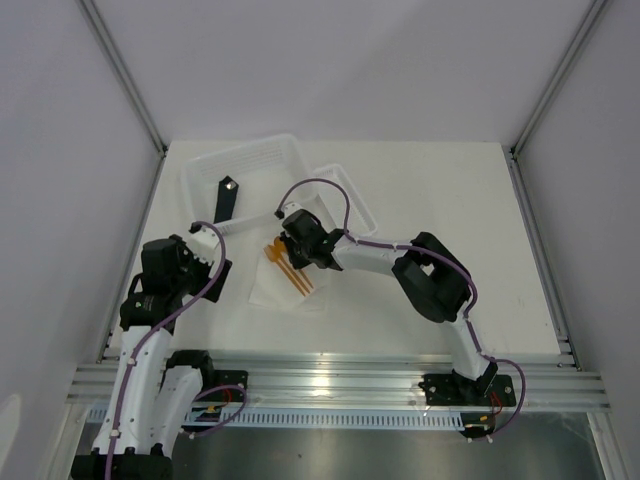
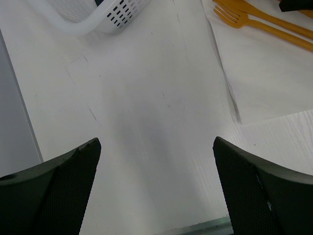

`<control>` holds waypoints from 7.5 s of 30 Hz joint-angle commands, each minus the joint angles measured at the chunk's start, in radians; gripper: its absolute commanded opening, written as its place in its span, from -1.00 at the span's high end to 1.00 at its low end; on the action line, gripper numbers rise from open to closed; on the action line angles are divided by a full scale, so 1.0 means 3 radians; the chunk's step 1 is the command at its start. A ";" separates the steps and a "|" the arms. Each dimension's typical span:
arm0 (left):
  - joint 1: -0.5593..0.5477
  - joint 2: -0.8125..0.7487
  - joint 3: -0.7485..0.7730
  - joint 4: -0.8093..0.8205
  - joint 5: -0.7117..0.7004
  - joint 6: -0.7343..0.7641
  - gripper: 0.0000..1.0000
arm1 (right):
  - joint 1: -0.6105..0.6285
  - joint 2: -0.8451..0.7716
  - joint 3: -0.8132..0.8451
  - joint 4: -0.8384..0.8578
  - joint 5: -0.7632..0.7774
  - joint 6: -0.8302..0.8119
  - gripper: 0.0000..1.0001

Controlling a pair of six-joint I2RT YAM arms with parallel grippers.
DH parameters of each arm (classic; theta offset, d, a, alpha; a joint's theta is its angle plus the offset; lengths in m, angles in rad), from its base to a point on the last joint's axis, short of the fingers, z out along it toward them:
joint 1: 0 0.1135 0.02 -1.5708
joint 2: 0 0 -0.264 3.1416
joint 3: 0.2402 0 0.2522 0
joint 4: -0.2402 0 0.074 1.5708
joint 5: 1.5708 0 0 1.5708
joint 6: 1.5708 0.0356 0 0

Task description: Place the utensils on the paper napkin and roll it up

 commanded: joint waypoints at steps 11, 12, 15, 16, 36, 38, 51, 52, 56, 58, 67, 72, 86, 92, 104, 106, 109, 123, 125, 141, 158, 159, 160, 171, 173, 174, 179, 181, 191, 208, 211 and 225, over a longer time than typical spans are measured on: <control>-0.0019 -0.0024 -0.0007 0.0074 -0.0031 -0.0030 -0.99 | -0.0002 0.0070 0.0123 0.0013 -0.0076 0.0091 1.00; -0.0019 -0.0024 -0.0007 0.0074 -0.0031 -0.0035 -0.99 | -0.0002 0.0080 0.0123 0.0013 -0.0066 0.0091 1.00; -0.0019 -0.0024 -0.0002 0.0064 -0.0036 -0.0035 -0.99 | -0.0013 0.0116 0.0128 0.0008 -0.0076 0.0091 0.99; -0.0019 -0.0029 -0.0007 0.0064 -0.0041 -0.0035 -0.99 | -0.0013 0.0126 0.0133 0.0008 -0.0081 0.0086 0.98; -0.0019 -0.0034 -0.0012 0.0069 -0.0046 -0.0020 -0.99 | -0.0013 0.0040 0.0195 -0.0084 -0.0112 0.0029 0.54; -0.0014 -0.0034 -0.0012 0.0069 -0.0046 -0.0020 -0.99 | -0.0018 -0.0022 0.0200 -0.0089 -0.0122 0.0024 0.52; -0.0019 0.0099 0.0136 -0.0008 -0.0052 0.0057 -0.99 | -0.0110 -0.0405 0.0149 -0.0099 -0.0147 0.0019 0.57; -0.0019 0.0119 0.0142 -0.0013 -0.0057 0.0057 -0.99 | -0.0120 -0.0390 0.0138 -0.0089 -0.0158 0.0029 0.63; -0.0014 0.0135 0.0162 -0.0033 -0.0062 0.0042 -0.99 | -0.0151 -0.0268 0.0118 -0.0104 -0.0219 0.0040 0.95; -0.0019 0.0104 0.0131 -0.0013 -0.0057 0.0031 -0.99 | -0.0145 -0.0226 0.0118 -0.0104 -0.0239 0.0045 1.00; -0.0019 0.0074 0.0060 0.0013 -0.0067 0.0031 -0.99 | -0.0156 -0.0042 0.0087 -0.0094 -0.0372 0.0075 1.00; -0.0014 0.0063 0.0055 0.0008 -0.0067 0.0031 -0.99 | -0.0151 0.0009 0.0052 -0.0094 -0.0388 0.0111 1.00; -0.0014 0.0048 0.0029 0.0018 -0.0072 0.0021 -0.99 | -0.0135 -0.0001 -0.0046 -0.0074 -0.0398 0.0101 1.00; -0.0019 0.0043 0.0019 0.0023 -0.0082 0.0021 -0.99 | -0.0105 0.0019 -0.0056 -0.0053 -0.0434 0.0116 1.00; -0.0019 0.0043 0.0014 0.0033 -0.0087 0.0026 -0.99 | -0.0084 -0.0007 -0.0061 0.0024 -0.0500 0.0091 1.00; -0.0019 0.0043 0.0019 0.0033 -0.0082 0.0021 -0.99 | -0.0084 0.0019 -0.0056 0.0003 -0.0500 0.0096 1.00; -0.0019 0.0038 0.0019 0.0018 -0.0087 0.0026 -0.99 | -0.0089 0.0014 -0.0061 -0.0017 -0.0470 0.0086 1.00; -0.0227 0.0467 0.0458 -0.0125 -0.0087 0.0318 -0.72 | -0.0222 -0.0814 -0.0423 0.0013 -0.0515 0.0310 1.00; -0.0351 0.0610 0.0494 -0.0095 -0.0087 0.0359 -0.66 | -0.0258 -0.1059 -0.0628 0.0039 -0.0567 0.0423 1.00; -0.1180 0.1909 0.0213 0.1163 -0.0460 0.0706 -0.58 | -0.0187 -0.1725 -0.2265 0.0293 -0.0899 0.0735 1.00; -0.1195 0.2349 0.0050 0.1495 -0.0588 0.0630 -0.50 | -0.0227 -0.1346 -0.2112 0.1205 -0.1528 0.0924 1.00; -0.1195 0.2334 0.0050 0.1495 -0.0578 0.0615 -0.51 | -0.0232 -0.1326 -0.2056 0.1215 -0.1553 0.0924 1.00; -0.1195 0.2324 0.0050 0.1485 -0.0568 0.0609 -0.50 | -0.0243 -0.1305 -0.2035 0.1235 -0.1579 0.0939 1.00; -0.1211 0.2022 0.0085 0.1260 -0.0364 0.0635 -0.51 | -0.0340 -0.0876 -0.1657 0.1332 -0.1737 0.0950 1.00; -0.1226 0.1955 0.0111 0.1184 -0.0307 0.0650 -0.51 | -0.0380 -0.0794 -0.1590 0.1394 -0.1804 0.0986 1.00; -0.1256 0.1935 0.0121 0.1163 -0.0302 0.0665 -0.51 | -0.0386 -0.0769 -0.1560 0.1404 -0.1850 0.0991 1.00; -0.1389 0.1838 0.0208 0.1061 -0.0231 0.0773 -0.53 | -0.0416 -0.0661 -0.1416 0.1435 -0.1906 0.1001 1.00; -0.1461 0.1827 0.0218 0.1056 -0.0164 0.0864 -0.53 | -0.0432 -0.0585 -0.1386 0.1440 -0.1937 0.1016 1.00; -0.1763 0.2103 0.0208 0.1700 0.0419 0.1728 -0.36 | -0.0554 -0.0380 -0.1411 0.1619 -0.2121 0.1210 1.00; -0.1942 0.2814 0.0377 0.1899 0.0726 0.2578 -0.07 | -0.0626 -0.0334 -0.1411 0.1701 -0.2193 0.1323 1.00; -0.1942 0.2886 0.0341 0.1935 0.0665 0.2705 -0.04 | -0.0636 -0.0339 -0.1426 0.1690 -0.2172 0.1349 1.00; -0.1942 0.3008 0.0361 0.1971 0.0557 0.2726 -0.04 | -0.0692 -0.0666 -0.1452 0.1323 -0.1917 0.1420 1.00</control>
